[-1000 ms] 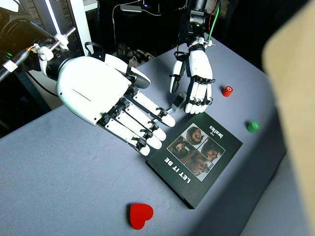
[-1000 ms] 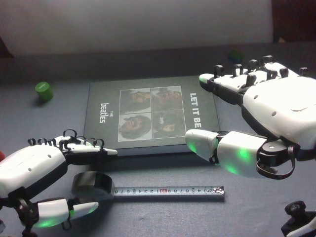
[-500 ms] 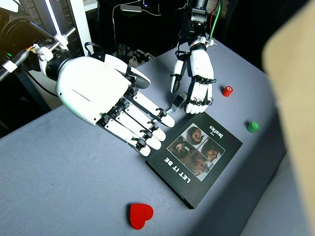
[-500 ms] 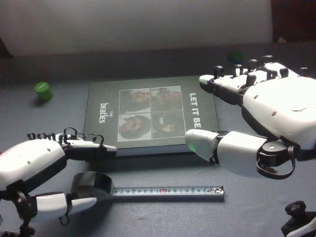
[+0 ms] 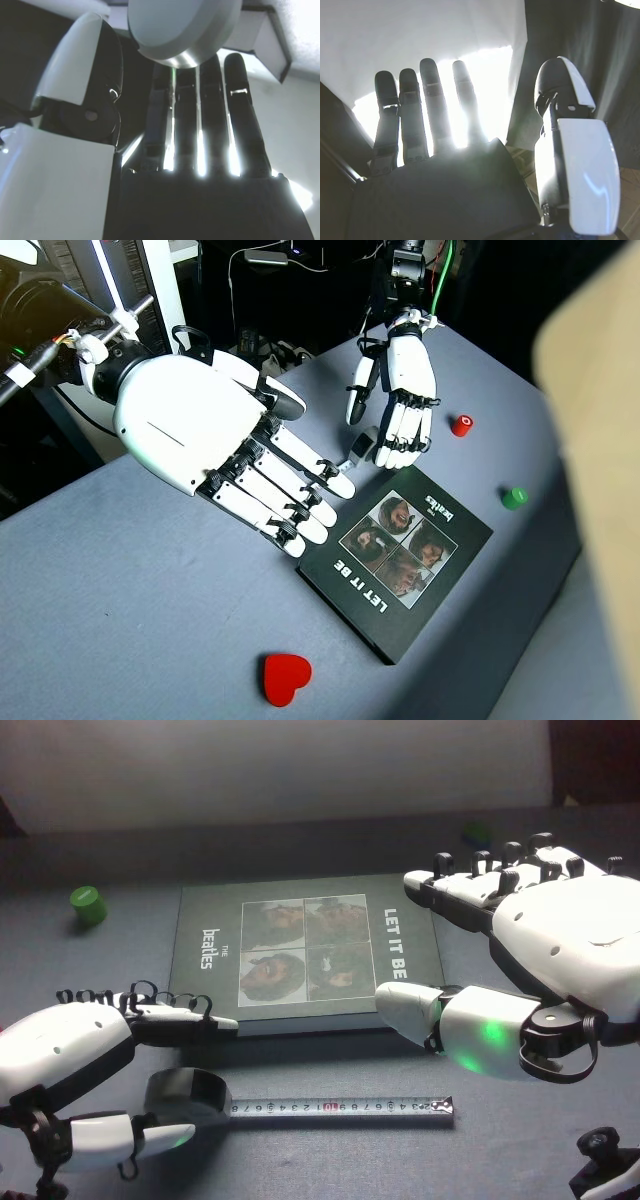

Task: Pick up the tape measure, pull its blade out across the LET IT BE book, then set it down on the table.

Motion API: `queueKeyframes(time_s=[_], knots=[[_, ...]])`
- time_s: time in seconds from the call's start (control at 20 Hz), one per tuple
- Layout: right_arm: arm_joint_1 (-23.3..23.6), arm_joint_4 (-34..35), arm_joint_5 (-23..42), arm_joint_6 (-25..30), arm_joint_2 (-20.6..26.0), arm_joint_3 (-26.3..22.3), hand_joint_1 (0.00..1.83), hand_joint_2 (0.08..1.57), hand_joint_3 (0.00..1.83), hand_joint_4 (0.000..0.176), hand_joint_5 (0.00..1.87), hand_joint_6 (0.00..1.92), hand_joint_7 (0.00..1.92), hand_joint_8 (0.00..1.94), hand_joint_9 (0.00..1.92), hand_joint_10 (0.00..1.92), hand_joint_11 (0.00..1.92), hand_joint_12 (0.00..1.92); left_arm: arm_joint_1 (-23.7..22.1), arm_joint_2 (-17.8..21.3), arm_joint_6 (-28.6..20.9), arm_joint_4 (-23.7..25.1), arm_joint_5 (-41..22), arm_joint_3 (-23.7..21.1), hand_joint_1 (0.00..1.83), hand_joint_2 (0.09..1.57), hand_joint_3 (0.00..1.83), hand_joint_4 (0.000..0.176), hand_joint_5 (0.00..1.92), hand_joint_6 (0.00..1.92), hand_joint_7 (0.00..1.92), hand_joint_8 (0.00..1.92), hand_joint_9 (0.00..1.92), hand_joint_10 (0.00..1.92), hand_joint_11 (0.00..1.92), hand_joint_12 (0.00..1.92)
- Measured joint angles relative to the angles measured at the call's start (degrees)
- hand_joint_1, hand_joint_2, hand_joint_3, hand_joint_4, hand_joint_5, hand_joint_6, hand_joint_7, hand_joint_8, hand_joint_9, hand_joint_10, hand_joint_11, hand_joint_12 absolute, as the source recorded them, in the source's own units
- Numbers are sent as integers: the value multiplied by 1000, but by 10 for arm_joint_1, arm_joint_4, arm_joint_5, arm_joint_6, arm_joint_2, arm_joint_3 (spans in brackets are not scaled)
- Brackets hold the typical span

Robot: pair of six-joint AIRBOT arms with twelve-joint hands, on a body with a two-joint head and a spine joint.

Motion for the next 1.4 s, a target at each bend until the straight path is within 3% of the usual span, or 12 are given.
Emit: queueKeyframes(time_s=[0.65, 1.4], knots=[[-2, -2, 0, 1, 0, 0, 94, 1140, 0, 81, 238, 7, 312, 7, 216, 9, 0, 816, 26, -14, 3, -5, -7, -3, 983, 1113, 0, 0, 481, 0, 484, 1, 468, 1, 228, 575], [-2, -2, 1, 1, 0, -1, 124, 1126, 0, 81, 225, 0, 295, 0, 197, 0, 0, 772, 19, -47, 50, -30, -7, 18, 984, 1112, 0, 0, 480, 1, 481, 2, 461, 1, 232, 570]])
